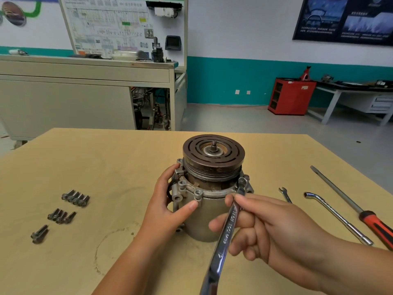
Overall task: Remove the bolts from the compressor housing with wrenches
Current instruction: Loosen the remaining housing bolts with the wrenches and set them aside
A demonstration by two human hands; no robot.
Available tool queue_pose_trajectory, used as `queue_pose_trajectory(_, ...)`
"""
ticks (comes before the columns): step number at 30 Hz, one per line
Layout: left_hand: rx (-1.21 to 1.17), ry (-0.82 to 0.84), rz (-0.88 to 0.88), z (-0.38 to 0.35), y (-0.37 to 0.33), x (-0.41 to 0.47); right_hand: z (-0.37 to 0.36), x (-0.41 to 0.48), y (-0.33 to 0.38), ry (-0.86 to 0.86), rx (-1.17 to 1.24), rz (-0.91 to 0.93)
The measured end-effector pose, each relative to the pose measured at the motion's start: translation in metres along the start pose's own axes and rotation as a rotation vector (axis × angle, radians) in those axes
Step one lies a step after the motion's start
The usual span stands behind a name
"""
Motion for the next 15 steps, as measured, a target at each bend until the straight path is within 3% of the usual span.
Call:
queue_pose_trajectory(9,-0.009,-0.005,-0.004,0.0,-0.002,0.001,0.007,0.003,0.003,0.013,-0.232,-0.144)
queue_pose_trajectory(12,-0.019,0.003,0.0,0.0,0.0,0.001,0.02,-0.003,0.014,0.122,-0.387,-0.336)
queue_pose_trajectory(15,-0.026,0.01,0.011,0.0,0.002,0.0,0.05,-0.012,0.037,0.23,-0.768,-0.575)
Point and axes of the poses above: each hand's wrist, its own x-axis towards the middle knuckle, its own z-axis out of the back of the hand, y = z × x, the point moved 9 cm from there along x, towards the middle knuckle, and after that the axes turned 15 degrees about y, right-handed, at the moved point
